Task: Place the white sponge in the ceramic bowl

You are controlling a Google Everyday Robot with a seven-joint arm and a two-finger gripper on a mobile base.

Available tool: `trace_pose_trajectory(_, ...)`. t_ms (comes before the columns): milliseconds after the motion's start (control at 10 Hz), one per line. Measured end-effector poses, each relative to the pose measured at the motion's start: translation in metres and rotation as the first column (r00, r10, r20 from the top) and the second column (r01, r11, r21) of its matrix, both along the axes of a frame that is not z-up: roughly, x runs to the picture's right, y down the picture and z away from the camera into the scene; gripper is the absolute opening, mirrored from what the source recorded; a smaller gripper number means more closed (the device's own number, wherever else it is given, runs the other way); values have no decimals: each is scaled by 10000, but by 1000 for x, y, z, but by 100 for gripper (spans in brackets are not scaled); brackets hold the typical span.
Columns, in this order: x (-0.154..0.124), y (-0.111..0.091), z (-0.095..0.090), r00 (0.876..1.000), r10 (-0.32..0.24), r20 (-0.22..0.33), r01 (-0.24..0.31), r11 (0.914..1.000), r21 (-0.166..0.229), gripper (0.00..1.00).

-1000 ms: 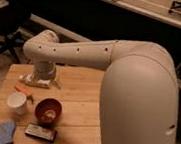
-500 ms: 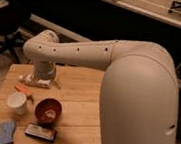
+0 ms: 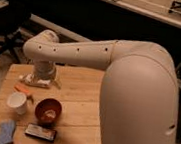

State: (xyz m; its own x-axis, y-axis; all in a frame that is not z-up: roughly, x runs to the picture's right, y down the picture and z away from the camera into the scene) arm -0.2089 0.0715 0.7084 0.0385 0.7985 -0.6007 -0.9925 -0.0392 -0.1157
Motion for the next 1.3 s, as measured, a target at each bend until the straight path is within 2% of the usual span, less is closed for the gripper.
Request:
trace_pose_trajectory(500, 0, 1, 0, 10000, -48, 16, 48, 10000, -6, 80)
trace_pose_trajectory(700, -22, 17, -8, 9978, -467, 480, 471, 9989, -67, 80)
trace_pose_trajectory(900, -56, 45, -18, 9855, -1208, 1194, 1228, 9924, -99, 80)
trace_pose_trajectory(1200, -98, 86, -22, 9472, -2434, 2085, 2513, 9678, -119, 80)
trace_pose_trajectory(1300, -109, 103, -21, 9266, -2959, 2319, 3074, 9515, -143, 80)
